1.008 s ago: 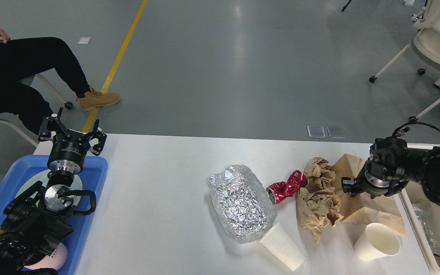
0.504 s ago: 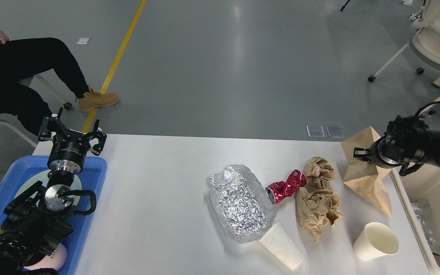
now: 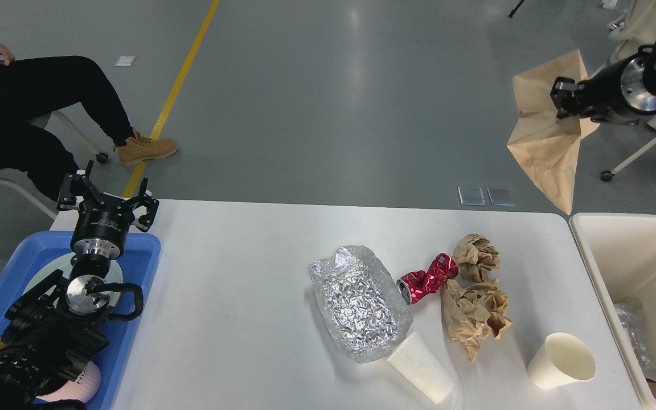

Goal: Tidy desktop
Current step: 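Lift the paper bag with the right gripper and drop it in the bin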

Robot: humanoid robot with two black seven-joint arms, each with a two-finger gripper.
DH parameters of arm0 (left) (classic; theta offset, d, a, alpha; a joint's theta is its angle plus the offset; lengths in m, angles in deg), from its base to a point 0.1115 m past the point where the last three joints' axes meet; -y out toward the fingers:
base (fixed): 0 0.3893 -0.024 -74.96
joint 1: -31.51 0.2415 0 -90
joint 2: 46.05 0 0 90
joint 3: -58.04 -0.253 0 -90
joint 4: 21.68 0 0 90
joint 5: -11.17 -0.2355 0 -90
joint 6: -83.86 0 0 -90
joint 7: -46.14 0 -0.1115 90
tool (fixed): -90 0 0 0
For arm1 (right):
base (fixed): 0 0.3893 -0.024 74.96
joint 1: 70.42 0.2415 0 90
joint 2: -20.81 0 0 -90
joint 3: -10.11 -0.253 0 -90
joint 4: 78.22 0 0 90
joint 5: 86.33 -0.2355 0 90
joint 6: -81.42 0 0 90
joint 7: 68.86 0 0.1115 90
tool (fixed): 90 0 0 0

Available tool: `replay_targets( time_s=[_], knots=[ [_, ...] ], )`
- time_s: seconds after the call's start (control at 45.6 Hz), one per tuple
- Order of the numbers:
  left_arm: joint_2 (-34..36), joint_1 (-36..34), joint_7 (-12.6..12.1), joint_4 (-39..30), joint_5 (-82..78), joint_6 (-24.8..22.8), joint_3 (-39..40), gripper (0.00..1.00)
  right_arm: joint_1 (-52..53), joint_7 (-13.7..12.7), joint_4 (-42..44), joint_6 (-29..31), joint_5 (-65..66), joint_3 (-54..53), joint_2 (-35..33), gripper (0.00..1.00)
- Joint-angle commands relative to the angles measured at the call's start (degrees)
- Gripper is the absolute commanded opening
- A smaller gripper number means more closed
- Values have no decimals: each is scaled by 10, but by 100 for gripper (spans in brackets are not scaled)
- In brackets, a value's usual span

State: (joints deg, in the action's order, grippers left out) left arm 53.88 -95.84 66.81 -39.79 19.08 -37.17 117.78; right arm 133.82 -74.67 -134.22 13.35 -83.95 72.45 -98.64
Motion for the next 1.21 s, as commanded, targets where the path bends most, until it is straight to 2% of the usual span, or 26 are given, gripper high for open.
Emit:
replay_targets(
  time_s=[0.0, 0.197, 0.285, 0.46, 0.701, 0.723, 0.745, 0.767, 0.833, 0.854, 0.876, 1.183],
  knots=[
    [0, 0, 0, 0, 1, 0, -1, 97, 42, -1, 1, 13, -51, -11, -25, 0],
    [0, 0, 0, 0, 0, 0, 0, 97, 40, -1, 5, 15, -60, -10, -48, 0],
    [0, 0, 0, 0, 0, 0, 0, 97, 9, -4, 39, 2, -60, -5, -61, 0],
    [0, 0, 0, 0, 1, -1, 0, 97, -162, -6, 165, -49, -61, -3, -78, 0],
    [0, 0, 0, 0, 1, -1, 0, 97, -440, -13, 375, -61, -61, -21, -77, 0],
    [0, 0, 0, 0, 0, -1, 0, 97, -455, -13, 383, -65, -61, -26, -76, 3],
    [0, 0, 0, 0, 1, -1, 0, 97, -471, -13, 387, -71, -61, -31, -75, 13],
    [0, 0, 0, 0, 0, -1, 0, 97, -485, -13, 389, -79, -61, -37, -74, 27],
    [0, 0, 0, 0, 0, -1, 0, 97, -521, -11, 390, -111, -61, -55, -72, 78],
    [0, 0, 0, 0, 1, -1, 0, 97, -528, -9, 390, -121, -61, -62, -72, 90],
    [0, 0, 0, 0, 1, -1, 0, 97, -534, -9, 389, -128, -61, -68, -72, 98],
    [0, 0, 0, 0, 1, -1, 0, 97, -540, -9, 381, -133, -61, -77, -63, 100]
  ],
)
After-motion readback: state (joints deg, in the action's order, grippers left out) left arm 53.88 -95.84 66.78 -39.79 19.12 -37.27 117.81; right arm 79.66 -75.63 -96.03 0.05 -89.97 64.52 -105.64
